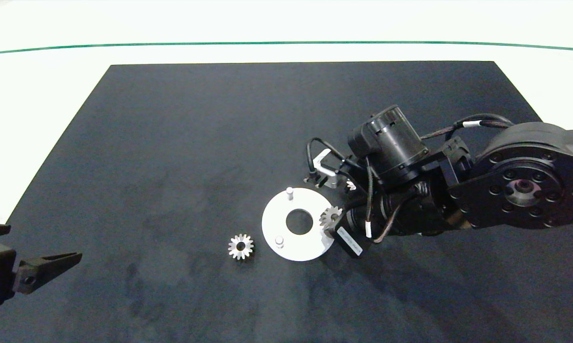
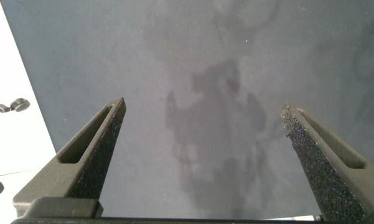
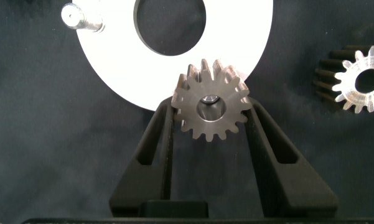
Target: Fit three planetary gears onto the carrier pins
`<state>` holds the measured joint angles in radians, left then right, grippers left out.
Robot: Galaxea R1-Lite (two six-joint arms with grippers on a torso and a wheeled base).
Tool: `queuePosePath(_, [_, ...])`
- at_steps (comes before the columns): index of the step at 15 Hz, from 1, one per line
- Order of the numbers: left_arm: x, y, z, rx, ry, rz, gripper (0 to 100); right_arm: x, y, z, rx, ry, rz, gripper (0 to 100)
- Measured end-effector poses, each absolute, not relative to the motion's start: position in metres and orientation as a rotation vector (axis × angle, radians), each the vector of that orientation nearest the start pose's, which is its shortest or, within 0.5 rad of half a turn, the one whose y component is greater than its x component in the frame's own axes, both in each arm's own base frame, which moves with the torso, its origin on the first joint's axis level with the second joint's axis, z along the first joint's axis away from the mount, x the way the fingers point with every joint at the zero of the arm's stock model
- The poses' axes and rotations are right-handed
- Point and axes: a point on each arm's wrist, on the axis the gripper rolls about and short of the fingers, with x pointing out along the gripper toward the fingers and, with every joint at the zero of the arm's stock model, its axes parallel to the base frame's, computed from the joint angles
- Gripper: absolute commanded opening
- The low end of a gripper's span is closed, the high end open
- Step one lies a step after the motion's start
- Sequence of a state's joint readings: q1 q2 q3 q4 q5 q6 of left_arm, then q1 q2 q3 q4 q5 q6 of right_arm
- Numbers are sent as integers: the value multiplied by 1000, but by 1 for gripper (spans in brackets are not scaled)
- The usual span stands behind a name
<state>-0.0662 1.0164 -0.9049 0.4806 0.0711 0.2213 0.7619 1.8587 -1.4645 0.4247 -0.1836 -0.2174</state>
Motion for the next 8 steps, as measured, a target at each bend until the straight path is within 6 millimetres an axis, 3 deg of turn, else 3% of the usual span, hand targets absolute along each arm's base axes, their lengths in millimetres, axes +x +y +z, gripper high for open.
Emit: queuePosePath(8, [109, -6, 253, 255, 589, -61, 100, 246, 227, 219, -586, 678, 610, 100])
